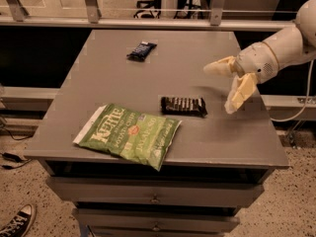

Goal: Move rxbar chocolate near green jalapeno chip bag

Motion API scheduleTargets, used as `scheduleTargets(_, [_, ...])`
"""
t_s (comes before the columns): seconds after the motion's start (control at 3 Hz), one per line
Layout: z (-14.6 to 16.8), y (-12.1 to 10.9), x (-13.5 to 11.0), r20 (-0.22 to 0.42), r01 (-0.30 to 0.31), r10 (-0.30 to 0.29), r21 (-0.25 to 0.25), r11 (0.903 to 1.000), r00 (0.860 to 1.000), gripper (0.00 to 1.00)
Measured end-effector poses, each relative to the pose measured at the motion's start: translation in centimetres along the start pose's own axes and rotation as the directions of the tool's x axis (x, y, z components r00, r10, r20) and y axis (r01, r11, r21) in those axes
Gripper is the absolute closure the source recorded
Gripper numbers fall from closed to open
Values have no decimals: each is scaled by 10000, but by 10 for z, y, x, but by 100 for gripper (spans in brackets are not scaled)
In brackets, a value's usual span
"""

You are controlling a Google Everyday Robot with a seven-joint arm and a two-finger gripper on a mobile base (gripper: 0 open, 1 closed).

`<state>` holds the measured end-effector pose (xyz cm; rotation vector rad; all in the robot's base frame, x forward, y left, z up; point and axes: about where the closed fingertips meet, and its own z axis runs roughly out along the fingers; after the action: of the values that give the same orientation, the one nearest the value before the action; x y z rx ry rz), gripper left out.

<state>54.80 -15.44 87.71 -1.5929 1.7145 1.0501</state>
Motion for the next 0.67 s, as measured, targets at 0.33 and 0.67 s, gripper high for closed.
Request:
scheduleTargets(0.33, [-33,-16,8,22,404,-412,1539,9873,9991,0])
scheduleTargets(0.67, [-77,-43,2,427,798,-1018,3594,9298,9939,0])
